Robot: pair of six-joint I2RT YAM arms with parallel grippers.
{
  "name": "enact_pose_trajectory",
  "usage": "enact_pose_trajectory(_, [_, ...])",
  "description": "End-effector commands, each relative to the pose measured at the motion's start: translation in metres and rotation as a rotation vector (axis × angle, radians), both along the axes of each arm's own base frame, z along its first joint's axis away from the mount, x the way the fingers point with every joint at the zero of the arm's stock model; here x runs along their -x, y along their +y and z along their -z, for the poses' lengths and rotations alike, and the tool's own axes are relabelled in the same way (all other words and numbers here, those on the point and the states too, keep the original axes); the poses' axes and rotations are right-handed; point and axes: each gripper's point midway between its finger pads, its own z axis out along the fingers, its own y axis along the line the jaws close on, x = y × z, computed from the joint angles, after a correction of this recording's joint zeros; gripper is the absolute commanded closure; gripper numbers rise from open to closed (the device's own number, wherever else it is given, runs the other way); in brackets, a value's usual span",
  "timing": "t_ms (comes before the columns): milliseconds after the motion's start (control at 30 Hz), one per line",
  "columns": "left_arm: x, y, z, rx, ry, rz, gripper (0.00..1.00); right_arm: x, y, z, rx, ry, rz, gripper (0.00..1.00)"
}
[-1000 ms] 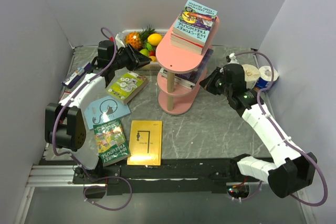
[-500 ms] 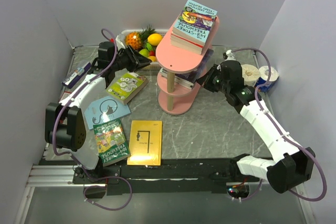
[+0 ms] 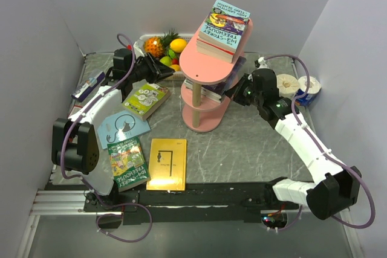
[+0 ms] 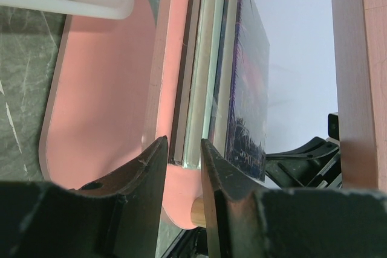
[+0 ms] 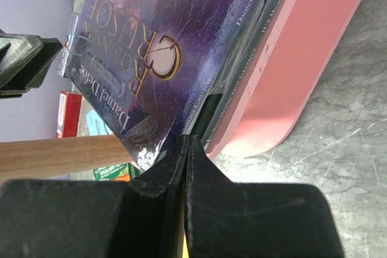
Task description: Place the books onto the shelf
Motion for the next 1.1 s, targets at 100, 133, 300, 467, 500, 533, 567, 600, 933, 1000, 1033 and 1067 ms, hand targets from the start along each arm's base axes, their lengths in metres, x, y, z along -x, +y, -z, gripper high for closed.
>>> enact_pose_trajectory(100, [0.006, -0.002, -0.022, 0.027, -0.06, 0.014, 0.65, -0.009, 0.01, -0.032, -0.024, -0.08, -0.024, 1.0])
enact_pose_trajectory(133, [0.006, -0.002, -0.022, 0.027, -0.06, 0.014, 0.65, -0.009, 0.009, -0.032, -0.023, -0.078, -0.02, 1.0])
enact_pose_trajectory(300, [0.007, -0.001, -0.023, 0.02, -0.063, 0.015, 0.66, -0.002, -0.011, -0.04, 0.009, -0.096, 0.042, 1.0])
enact_pose_trajectory(467, [0.008, 0.011, -0.022, -0.026, -0.039, -0.051, 0.64, 0.018, -0.074, -0.039, 0.15, -0.107, 0.214, 0.69])
enact_pose_trajectory(500, [0.009, 0.015, -0.017, -0.049, -0.021, -0.069, 0.64, 0.027, -0.085, -0.048, 0.153, -0.139, 0.24, 0.62])
enact_pose_trajectory(533, [0.005, 0.026, -0.014, -0.092, -0.007, -0.142, 0.63, 0.036, -0.105, -0.04, 0.188, -0.147, 0.285, 0.49])
enact_pose_trajectory(567, [0.007, 0.031, -0.007, -0.119, 0.024, -0.167, 0.63, 0.04, -0.111, -0.04, 0.195, -0.153, 0.301, 0.45])
enact_pose_trajectory(600, [0.007, 0.035, -0.004, -0.133, 0.031, -0.19, 0.63, 0.047, -0.116, -0.04, 0.198, -0.165, 0.314, 0.41])
enact_pose_trajectory(933, [0.012, 0.051, 0.01, -0.151, 0.066, -0.269, 0.62, 0.038, -0.104, -0.029, 0.146, -0.175, 0.272, 0.45])
enact_pose_trajectory(1000, [0.014, 0.05, 0.012, -0.148, 0.071, -0.256, 0.62, 0.021, -0.098, -0.034, 0.148, -0.154, 0.261, 0.71])
enact_pose_trajectory(1033, [0.014, 0.05, 0.015, -0.149, 0.075, -0.255, 0.62, 0.014, -0.097, -0.035, 0.152, -0.145, 0.266, 0.8])
enact_pose_trajectory(1067, [0.014, 0.05, 0.017, -0.152, 0.078, -0.253, 0.62, 0.002, -0.097, -0.028, 0.169, -0.11, 0.271, 0.88])
